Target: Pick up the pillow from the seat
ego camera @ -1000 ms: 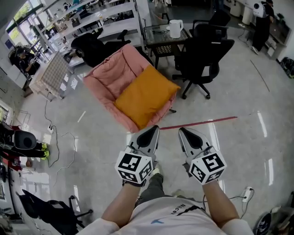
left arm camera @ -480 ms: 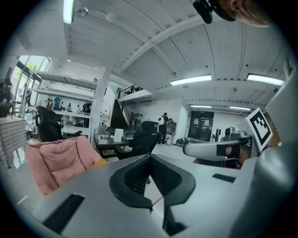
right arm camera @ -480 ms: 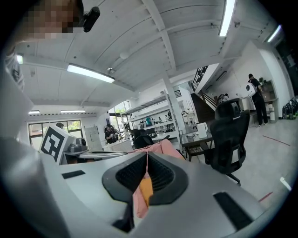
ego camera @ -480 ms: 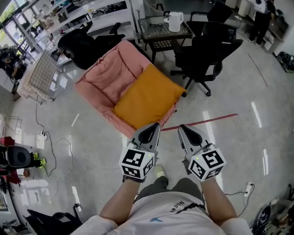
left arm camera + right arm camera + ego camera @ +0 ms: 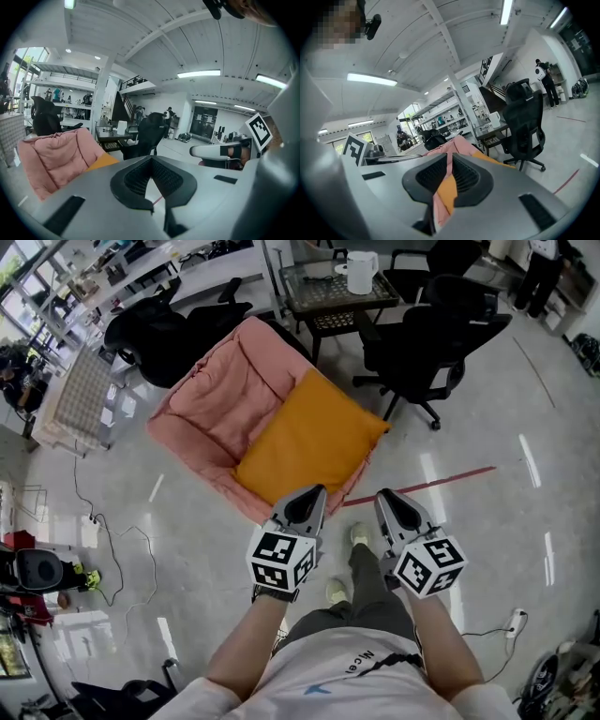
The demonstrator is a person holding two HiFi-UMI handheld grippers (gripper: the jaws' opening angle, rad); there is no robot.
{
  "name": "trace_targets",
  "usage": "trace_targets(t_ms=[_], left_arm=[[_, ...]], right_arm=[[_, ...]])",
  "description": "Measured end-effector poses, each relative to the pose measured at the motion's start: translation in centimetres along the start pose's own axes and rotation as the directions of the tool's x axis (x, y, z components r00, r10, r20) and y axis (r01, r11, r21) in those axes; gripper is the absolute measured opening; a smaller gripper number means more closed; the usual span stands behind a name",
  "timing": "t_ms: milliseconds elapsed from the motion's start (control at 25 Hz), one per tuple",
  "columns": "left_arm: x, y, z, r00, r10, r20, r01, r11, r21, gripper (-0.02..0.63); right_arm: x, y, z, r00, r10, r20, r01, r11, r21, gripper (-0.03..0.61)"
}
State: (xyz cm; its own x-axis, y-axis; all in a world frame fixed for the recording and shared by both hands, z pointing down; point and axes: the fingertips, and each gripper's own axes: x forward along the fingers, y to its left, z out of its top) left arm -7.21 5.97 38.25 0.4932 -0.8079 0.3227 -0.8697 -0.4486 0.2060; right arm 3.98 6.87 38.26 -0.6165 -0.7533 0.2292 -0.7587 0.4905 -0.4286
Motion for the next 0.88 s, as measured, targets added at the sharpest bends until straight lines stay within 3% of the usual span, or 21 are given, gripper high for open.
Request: trace_targets(t_ms=[320, 480, 640, 880], left_arm=[[8.2, 7.1, -1.0, 0.996, 0.05, -0.07, -0.051, 0.999, -0.014, 0.011], [12.7, 10.5, -1.6, 0.991, 0.078, -0.112, -0.081, 0.996, -0.028, 0.011], [18.6, 14.5, -2.4, 0.981, 0.099, -0.165, -0.105, 0.994, -0.027, 0.015], [25.2, 20.4, -3.5, 0.958, 0.165, -0.234, -0.171, 0.985, -0.007, 0.106]], right_arm=[[9.1, -6.4, -1.7, 0.998, -0.009, -0.056, 0.013, 0.998, 0.065, 0.023], [12.8, -10.2, -2.6, 0.994, -0.006, -0.109, 0.018, 0.993, 0.113, 0.095], [17.3, -15.1, -3.9, 0.986, -0.008, -0.168, 0.034, 0.988, 0.153, 0.118], [22.5, -20.6, -6.4, 0.969, -0.01, -0.246, 0.058, 0.98, 0.189, 0.14]])
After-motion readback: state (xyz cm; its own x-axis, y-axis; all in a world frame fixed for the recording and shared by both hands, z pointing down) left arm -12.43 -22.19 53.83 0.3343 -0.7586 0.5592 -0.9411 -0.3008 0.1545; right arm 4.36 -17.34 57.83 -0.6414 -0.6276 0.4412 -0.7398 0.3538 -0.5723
